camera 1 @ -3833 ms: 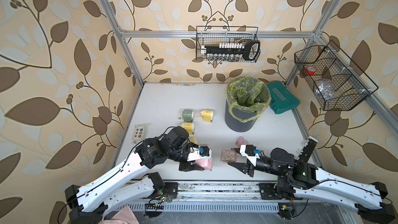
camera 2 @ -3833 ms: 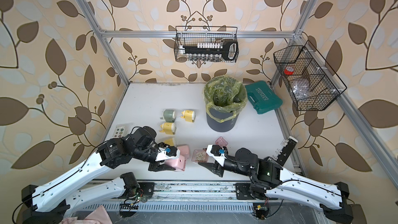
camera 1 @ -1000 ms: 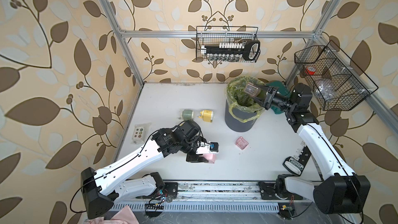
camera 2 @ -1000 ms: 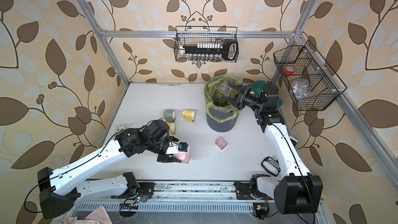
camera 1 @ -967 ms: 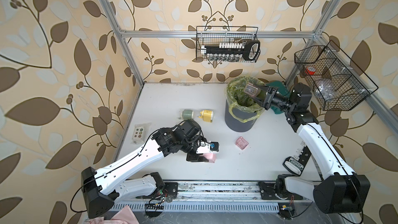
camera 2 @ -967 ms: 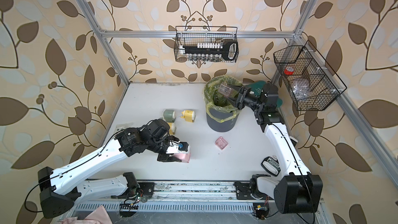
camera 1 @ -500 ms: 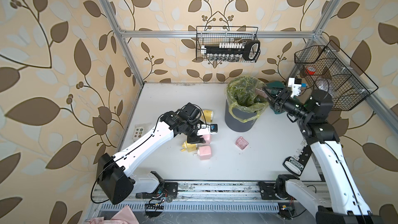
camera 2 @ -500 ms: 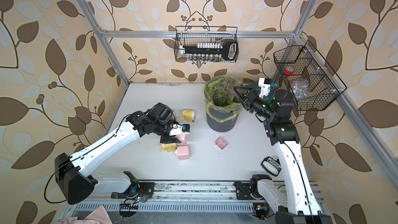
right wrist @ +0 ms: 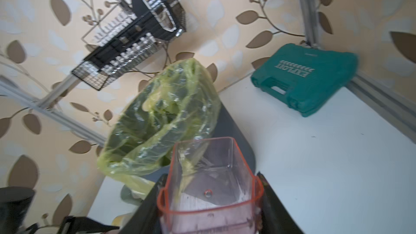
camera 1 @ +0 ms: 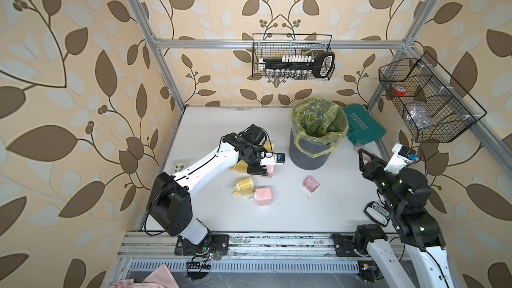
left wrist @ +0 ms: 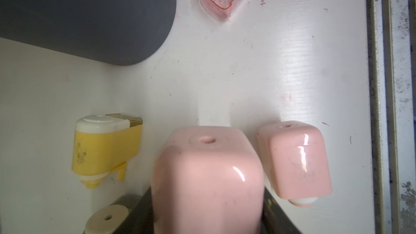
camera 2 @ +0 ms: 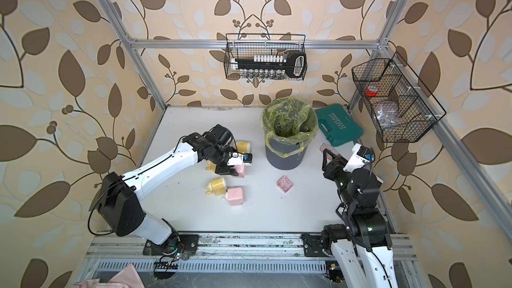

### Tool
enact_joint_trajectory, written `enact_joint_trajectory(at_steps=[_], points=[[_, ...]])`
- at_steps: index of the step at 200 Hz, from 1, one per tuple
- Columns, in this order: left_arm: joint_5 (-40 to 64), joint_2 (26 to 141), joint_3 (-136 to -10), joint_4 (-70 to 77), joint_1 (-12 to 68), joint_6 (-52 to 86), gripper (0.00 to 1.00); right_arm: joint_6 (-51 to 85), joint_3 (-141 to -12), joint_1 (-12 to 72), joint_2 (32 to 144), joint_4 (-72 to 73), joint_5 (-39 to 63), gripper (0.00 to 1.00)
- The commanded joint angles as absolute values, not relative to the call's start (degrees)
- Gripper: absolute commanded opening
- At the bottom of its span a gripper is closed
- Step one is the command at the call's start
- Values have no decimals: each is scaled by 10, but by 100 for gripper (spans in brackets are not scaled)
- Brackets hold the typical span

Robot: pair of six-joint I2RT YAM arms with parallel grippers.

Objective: Take out the pencil sharpener tray and clean the shavings
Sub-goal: Place the container at the center of the board.

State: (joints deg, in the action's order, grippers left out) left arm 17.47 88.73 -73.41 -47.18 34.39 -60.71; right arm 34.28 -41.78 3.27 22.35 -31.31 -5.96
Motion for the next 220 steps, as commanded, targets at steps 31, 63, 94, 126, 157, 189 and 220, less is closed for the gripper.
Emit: enact_joint_trajectory(at_steps=[31, 63, 94, 126, 157, 189, 220], points=[[175, 899, -716, -437, 338, -610, 4, 439, -332, 36, 245, -396, -120, 0], [161, 923, -706, -423, 339, -605, 9, 495, -266, 47, 267, -336, -96, 0], [138, 951, -709, -418, 339, -604, 12, 464, -220, 76, 279, -275, -143, 0], [107, 984, -715, -413, 339, -603, 12, 449, -162, 106, 281, -173, -121, 0], [94, 1007, -724, -416, 340, -600, 22, 445, -107, 156, 300, -67, -162, 0], [95, 1021, -730, -422, 339, -596, 54, 382, -97, 225, 392, 50, -225, 0], [104, 1019, -735, -423, 340, -589, 58, 358, -82, 297, 482, 141, -288, 0]])
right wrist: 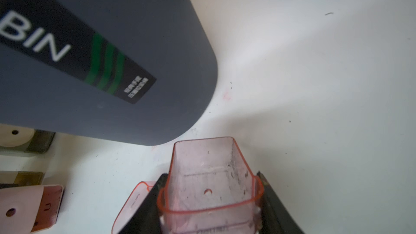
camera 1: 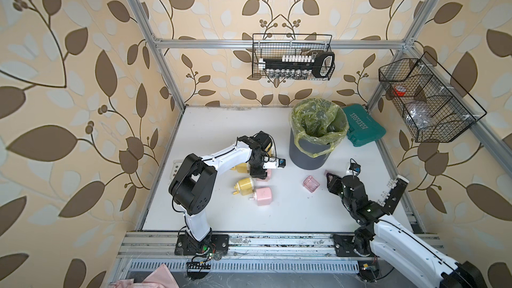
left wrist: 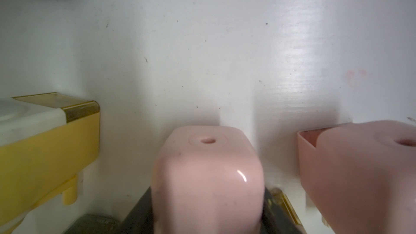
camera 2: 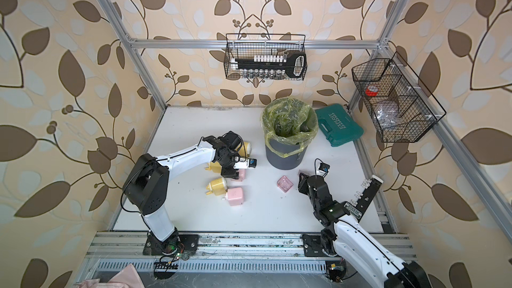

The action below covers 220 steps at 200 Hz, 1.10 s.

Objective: Take out the pencil sharpener tray and clean the shavings
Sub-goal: Place the container at the center of the board.

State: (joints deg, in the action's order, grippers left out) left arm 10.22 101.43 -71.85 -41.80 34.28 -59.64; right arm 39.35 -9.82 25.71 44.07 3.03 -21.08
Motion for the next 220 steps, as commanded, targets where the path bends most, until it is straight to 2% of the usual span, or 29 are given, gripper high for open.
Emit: enact_joint_trajectory(at_steps=[1, 7, 19, 21, 23, 24, 27, 36, 52, 89, 124, 166, 190, 220], points=[[104, 1018, -736, -423, 340, -588, 58, 359, -82, 299, 483, 143, -291, 0], [108, 1014, -737, -422, 341, -584, 59, 365, -80, 314, 491, 147, -312, 3], [118, 1005, -737, -420, 342, -581, 63, 373, -75, 344, 499, 149, -355, 17], [118, 1003, -737, -419, 341, -580, 72, 375, -74, 347, 499, 149, -361, 19], [120, 1002, -738, -419, 341, -580, 88, 375, -74, 348, 500, 149, -364, 20], [121, 1001, -738, -418, 341, -579, 94, 378, -73, 352, 500, 149, -369, 23], [122, 998, -739, -418, 342, -579, 98, 381, -72, 354, 501, 148, -374, 25], [123, 990, -737, -418, 343, -581, 99, 393, -68, 358, 502, 146, -383, 39], [109, 975, -733, -413, 344, -583, 99, 410, -80, 359, 502, 117, -395, 55], [96, 923, -730, -394, 343, -585, 99, 439, -103, 358, 507, 64, -404, 78], [84, 860, -728, -367, 344, -594, 99, 446, -101, 359, 512, 64, -399, 83], [94, 788, -744, -277, 329, -482, 99, 437, -151, 359, 432, -28, -412, 84], [151, 832, -779, -297, 280, -454, 99, 393, -196, 358, 385, -68, -422, 84], [75, 957, -855, -404, 268, -546, 95, 324, -259, 358, 361, -120, -414, 83]])
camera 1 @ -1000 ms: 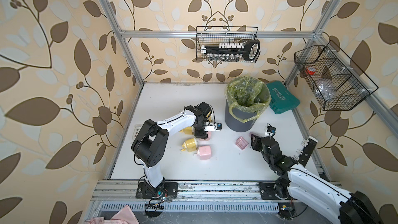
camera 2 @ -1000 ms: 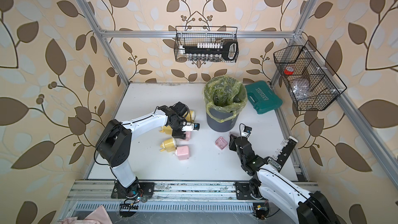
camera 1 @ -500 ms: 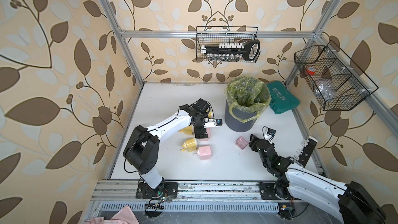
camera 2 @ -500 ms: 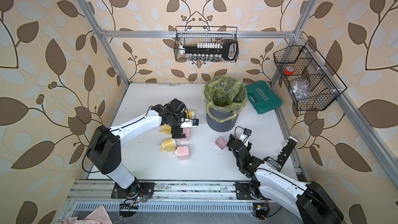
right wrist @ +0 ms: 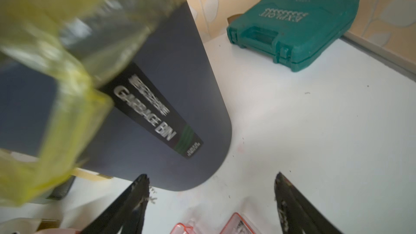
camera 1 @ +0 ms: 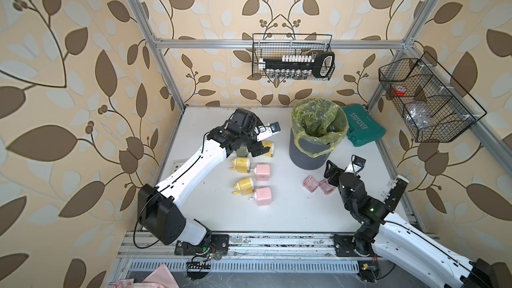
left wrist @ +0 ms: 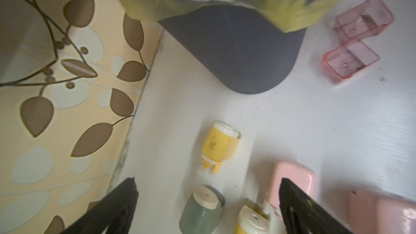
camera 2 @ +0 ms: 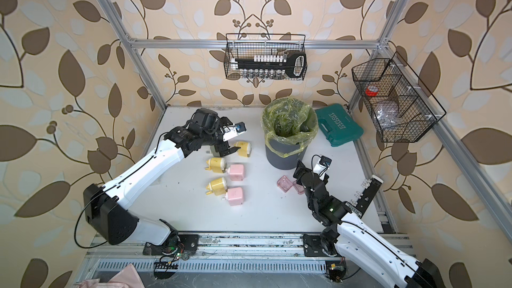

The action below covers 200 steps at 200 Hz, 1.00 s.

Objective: Take out the pencil sharpener tray and clean the shavings
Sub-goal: Place the container at the center of the board, then pick up the pencil sharpener from the center of the board.

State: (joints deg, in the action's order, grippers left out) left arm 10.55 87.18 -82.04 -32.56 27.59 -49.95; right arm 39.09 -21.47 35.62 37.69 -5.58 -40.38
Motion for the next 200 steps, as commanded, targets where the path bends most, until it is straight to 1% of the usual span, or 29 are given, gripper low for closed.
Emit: enact_joint_trajectory(at_steps=[1, 27, 55, 80, 94, 118, 150, 170, 200], points=[[76, 959, -855, -405, 268, -550, 94, 322, -260, 358, 361, -121, -413, 83], [154, 989, -862, -414, 259, -605, 91, 278, -278, 358, 330, -117, -413, 83], [158, 1043, -922, -457, 256, -655, 89, 205, -277, 358, 281, -88, -409, 85], [167, 1067, -949, -440, 253, -677, 89, 160, -291, 351, 265, -94, -399, 86], [179, 1075, -960, -441, 253, -696, 87, 133, -299, 347, 266, -97, -370, 86], [185, 1084, -965, -437, 253, -712, 88, 124, -320, 346, 282, -115, -343, 86], [172, 1125, -1008, -501, 254, -739, 86, 98, -337, 345, 296, -108, -323, 86], [188, 1147, -1051, -563, 255, -741, 85, 60, -347, 344, 305, -100, -306, 86], [164, 1166, -1053, -565, 255, -755, 85, 28, -374, 342, 332, -104, -294, 86]])
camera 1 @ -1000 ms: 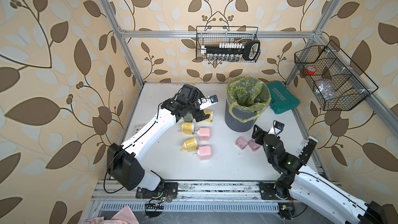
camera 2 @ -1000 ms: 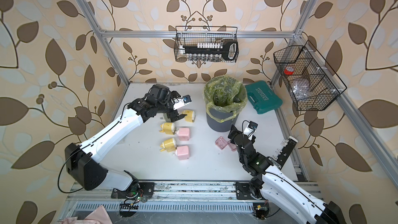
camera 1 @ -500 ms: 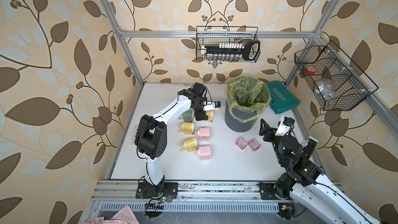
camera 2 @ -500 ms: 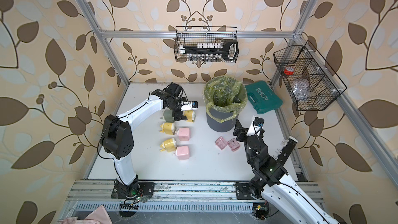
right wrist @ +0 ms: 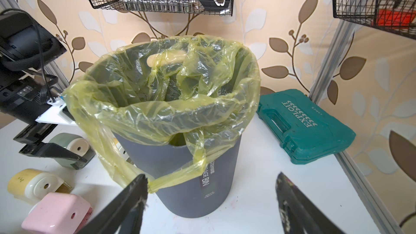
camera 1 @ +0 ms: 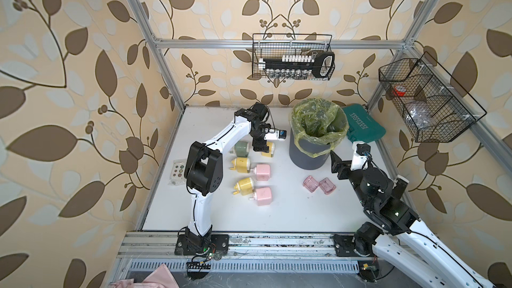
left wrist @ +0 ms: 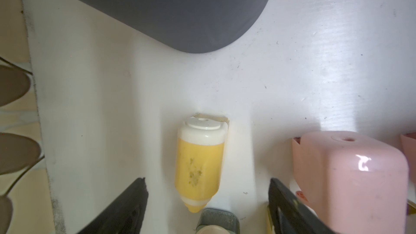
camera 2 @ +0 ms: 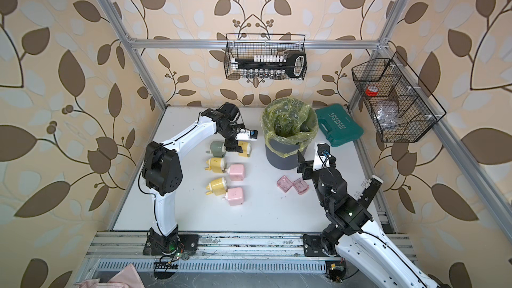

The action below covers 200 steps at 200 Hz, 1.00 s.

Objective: Take out the pencil sharpener tray and clean the shavings
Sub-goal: Pick up the pencil sharpener from the center of the board.

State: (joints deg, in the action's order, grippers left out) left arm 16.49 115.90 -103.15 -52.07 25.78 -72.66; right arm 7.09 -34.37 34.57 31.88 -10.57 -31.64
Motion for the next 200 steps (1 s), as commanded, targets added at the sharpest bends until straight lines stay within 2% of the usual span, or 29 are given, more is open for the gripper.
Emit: enact_joint_trajectory(at_steps=[1, 23, 93, 123, 135, 152, 176, 181, 200], points=[[163, 1167, -1053, -565, 255, -755, 85, 28, -375, 341, 332, -104, -294, 86], [151, 1189, -1064, -558, 255, -751, 81, 22, -381, 341, 334, -107, -279, 86], [137, 1261, -1113, -564, 255, -751, 79, 5, -381, 340, 322, -145, -237, 86], [139, 1282, -1113, -563, 255, -753, 73, 7, -373, 341, 318, -139, -225, 85], [133, 1289, -1109, -555, 257, -745, 65, 9, -370, 343, 320, -136, -222, 85], [130, 1297, -1108, -550, 258, -747, 59, 6, -370, 349, 326, -134, -219, 85], [124, 1303, -1107, -533, 260, -746, 42, 3, -372, 355, 327, -137, -222, 85], [121, 1303, -1105, -524, 261, -742, 36, 3, -372, 355, 327, -138, -222, 85], [99, 1296, -1092, -490, 265, -729, 0, 3, -373, 357, 327, -142, -221, 85]])
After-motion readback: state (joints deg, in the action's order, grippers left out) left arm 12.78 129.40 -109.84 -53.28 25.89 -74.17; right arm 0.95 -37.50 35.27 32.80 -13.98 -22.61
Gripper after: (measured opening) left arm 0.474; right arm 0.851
